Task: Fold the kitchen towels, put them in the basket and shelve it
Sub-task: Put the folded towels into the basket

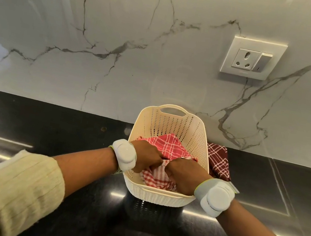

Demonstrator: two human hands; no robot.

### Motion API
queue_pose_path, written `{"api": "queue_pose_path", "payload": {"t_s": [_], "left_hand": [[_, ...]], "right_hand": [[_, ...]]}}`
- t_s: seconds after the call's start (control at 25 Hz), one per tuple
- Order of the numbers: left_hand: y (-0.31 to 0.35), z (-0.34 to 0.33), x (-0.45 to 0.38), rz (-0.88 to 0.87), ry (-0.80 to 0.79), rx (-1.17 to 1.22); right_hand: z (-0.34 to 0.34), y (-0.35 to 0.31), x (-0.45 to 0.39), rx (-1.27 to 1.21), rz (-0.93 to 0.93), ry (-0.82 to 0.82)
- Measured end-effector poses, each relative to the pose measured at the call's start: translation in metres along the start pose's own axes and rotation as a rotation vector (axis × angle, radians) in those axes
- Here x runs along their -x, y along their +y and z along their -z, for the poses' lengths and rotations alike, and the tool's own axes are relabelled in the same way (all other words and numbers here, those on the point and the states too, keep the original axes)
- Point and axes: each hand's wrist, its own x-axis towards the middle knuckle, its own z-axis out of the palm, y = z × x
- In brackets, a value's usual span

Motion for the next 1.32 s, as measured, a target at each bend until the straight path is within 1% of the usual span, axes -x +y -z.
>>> {"api": "queue_pose_path", "payload": {"t_s": [0.08,0.16,0.2,0.28,0.36,0.44,0.52,0.6,0.64,0.68,0.72,0.76,0.8,0.84,0.88,0.92,0.96,1.0,1.04,1.08,1.12,1.2,1.24,1.28,1.32], "left_hand": [[-0.002,0.002,0.000,-0.009,-0.038,0.040],[-0.001,0.003,-0.001,-0.017,-0.016,0.063],[0.001,0.002,-0.002,-0.017,0.005,0.070],[0.007,0.001,-0.002,0.011,0.036,0.073],[0.007,0.000,-0.003,0.031,0.000,0.083],[0.005,0.000,-0.003,0.042,-0.038,0.102],[0.002,0.002,-0.001,0.061,-0.090,0.160],[0.005,0.006,-0.002,0.096,-0.118,0.240],[0.006,0.009,-0.003,0.121,-0.097,0.299],[0.007,0.014,-0.006,0.148,-0.036,0.357],[0.006,0.019,-0.010,0.167,0.053,0.407],[0.005,0.022,-0.015,0.178,0.149,0.443],[0.006,0.027,-0.021,0.185,0.224,0.464],[0.006,0.029,-0.026,0.194,0.244,0.464],[0.007,0.030,-0.030,0.203,0.209,0.451],[0.009,0.029,-0.034,0.213,0.130,0.434],[0.013,0.025,-0.039,0.213,0.049,0.422],[0.015,0.020,-0.045,0.209,-0.021,0.422],[0.017,0.013,-0.050,0.210,-0.079,0.431],[0.018,0.006,-0.053,0.214,-0.119,0.440],[0.018,0.003,-0.058,0.215,-0.145,0.439],[0.017,0.001,-0.062,0.215,-0.181,0.416],[0.016,0.001,-0.063,0.214,-0.199,0.405],[0.017,0.001,-0.063,0.214,-0.212,0.396],[0.017,0.001,-0.064,0.213,-0.220,0.383]], "right_hand": [[0.000,-0.001,0.000,-0.031,-0.010,0.031],[-0.001,0.000,0.000,0.027,-0.023,0.108],[-0.001,0.001,-0.001,0.076,-0.045,0.116],[0.001,0.000,0.000,0.121,-0.113,0.064],[0.002,-0.002,0.001,0.108,-0.170,0.076],[0.005,-0.004,0.002,0.139,-0.194,0.142],[0.006,-0.004,0.003,0.165,-0.235,0.119],[0.006,-0.003,0.004,0.177,-0.266,0.046],[0.006,-0.003,0.004,0.168,-0.265,0.016],[0.007,-0.003,0.005,0.136,-0.254,0.010],[0.009,-0.001,0.006,0.069,-0.236,0.039],[0.010,0.001,0.007,-0.044,-0.223,0.115],[0.014,0.009,0.009,-0.208,-0.228,0.236],[0.018,0.018,0.012,-0.410,-0.257,0.390],[0.022,0.029,0.016,-0.623,-0.319,0.550],[0.021,0.044,0.018,-0.800,-0.395,0.725],[0.014,0.062,0.020,-0.908,-0.500,0.892],[0.003,0.082,0.021,-0.954,-0.633,1.005],[-0.013,0.101,0.020,-0.965,-0.761,1.022],[-0.029,0.116,0.019,-0.960,-0.870,0.946],[-0.046,0.129,0.017,-0.943,-0.956,0.787],[-0.073,0.141,0.011,-0.856,-1.033,0.387],[-0.078,0.142,0.009,-0.804,-1.051,0.264],[-0.081,0.142,0.005,-0.778,-1.058,0.224],[-0.079,0.142,0.001,-0.788,-1.064,0.223]]}}
